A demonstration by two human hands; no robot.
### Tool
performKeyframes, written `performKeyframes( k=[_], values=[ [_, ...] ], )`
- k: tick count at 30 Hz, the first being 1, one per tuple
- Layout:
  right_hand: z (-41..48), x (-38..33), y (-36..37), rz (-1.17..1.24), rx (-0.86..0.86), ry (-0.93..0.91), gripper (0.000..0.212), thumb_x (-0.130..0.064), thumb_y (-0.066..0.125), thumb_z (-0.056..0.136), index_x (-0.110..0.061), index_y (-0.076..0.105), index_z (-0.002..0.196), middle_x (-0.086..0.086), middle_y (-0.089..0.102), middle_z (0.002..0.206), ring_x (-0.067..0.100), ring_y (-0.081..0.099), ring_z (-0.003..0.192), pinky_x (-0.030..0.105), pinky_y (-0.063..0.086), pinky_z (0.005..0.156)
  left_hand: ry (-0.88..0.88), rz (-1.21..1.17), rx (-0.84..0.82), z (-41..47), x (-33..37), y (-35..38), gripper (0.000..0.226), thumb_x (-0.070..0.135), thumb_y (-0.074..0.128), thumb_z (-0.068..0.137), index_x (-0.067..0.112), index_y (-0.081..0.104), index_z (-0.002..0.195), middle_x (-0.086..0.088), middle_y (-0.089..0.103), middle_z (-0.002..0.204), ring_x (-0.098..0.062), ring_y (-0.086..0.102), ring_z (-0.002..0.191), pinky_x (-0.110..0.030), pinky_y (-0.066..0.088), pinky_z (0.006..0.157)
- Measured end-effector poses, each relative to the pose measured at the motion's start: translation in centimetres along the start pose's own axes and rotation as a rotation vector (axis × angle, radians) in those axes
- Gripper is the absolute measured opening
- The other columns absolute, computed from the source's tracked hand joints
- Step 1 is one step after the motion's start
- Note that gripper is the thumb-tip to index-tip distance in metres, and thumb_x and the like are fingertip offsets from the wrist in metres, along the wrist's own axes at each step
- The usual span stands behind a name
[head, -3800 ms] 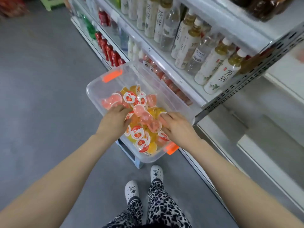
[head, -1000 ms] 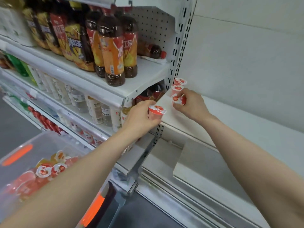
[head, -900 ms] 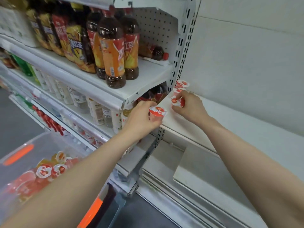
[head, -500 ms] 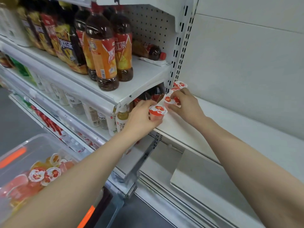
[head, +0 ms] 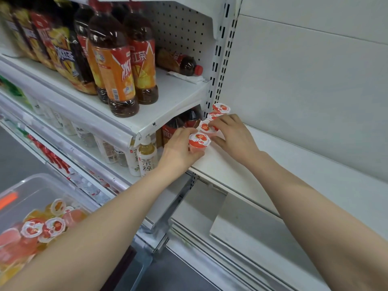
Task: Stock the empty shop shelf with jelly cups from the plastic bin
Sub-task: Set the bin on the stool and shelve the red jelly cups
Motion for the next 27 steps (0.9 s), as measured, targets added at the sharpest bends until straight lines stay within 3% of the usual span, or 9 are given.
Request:
performKeyframes(
  k=[10,15,18,27],
  values=[
    [-1.7,0.5,-1.0,-0.083,-0.04,0.017,0.045,-0.016,0.074,0.081,-0.011,0.062,0.124,0.012,0.063,0.121,0.038,0.055,0.111,0.046,0.048,0.09,0.074,0.116,-0.011,-0.5,-0.1,-0.2,0.067,0.037,0.074,0.081,0.021,0.042,0.138,-0.002,0.05,0.13,-0.019,0.055,0.111,-0.032,0.049,0.09],
    [-3.3,-0.9,-3.1,-0.168,-0.029,0.061,0.047,-0.021,0.072,0.084,-0.009,0.059,0.127,0.013,0.062,0.119,0.039,0.054,0.11,0.046,0.047,0.086,0.133,0.21,0.008,-1.6,0.0,-2.2,0.064,0.032,0.069,0.084,0.017,0.042,0.141,-0.006,0.051,0.13,-0.023,0.055,0.113,-0.036,0.05,0.091],
    [-4.7,-2.8,-4.4,-0.203,-0.006,0.082,0.047,-0.023,0.07,0.086,-0.009,0.058,0.129,0.014,0.062,0.119,0.039,0.054,0.109,0.046,0.047,0.085,0.168,0.246,-0.034,-3.2,0.0,-3.5,0.065,0.028,0.067,0.086,0.016,0.041,0.143,-0.007,0.049,0.135,-0.023,0.05,0.121,-0.036,0.044,0.097],
    [-10.5,-13.7,-4.7,-0.204,0.03,0.11,0.043,-0.024,0.071,0.083,-0.008,0.06,0.122,0.013,0.063,0.114,0.038,0.057,0.103,0.043,0.047,0.08,0.313,0.294,-0.103,-12.4,-3.2,-9.4,0.051,0.025,0.062,0.091,0.014,0.047,0.139,-0.006,0.051,0.132,-0.023,0.049,0.121,-0.035,0.04,0.099]
  ],
)
Point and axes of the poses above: each hand's wrist, its own z-axis towards the middle knuckle, its own y-axis out of the palm, x = y × z, the point moved 7 cm from there along z, towards the middle knuckle
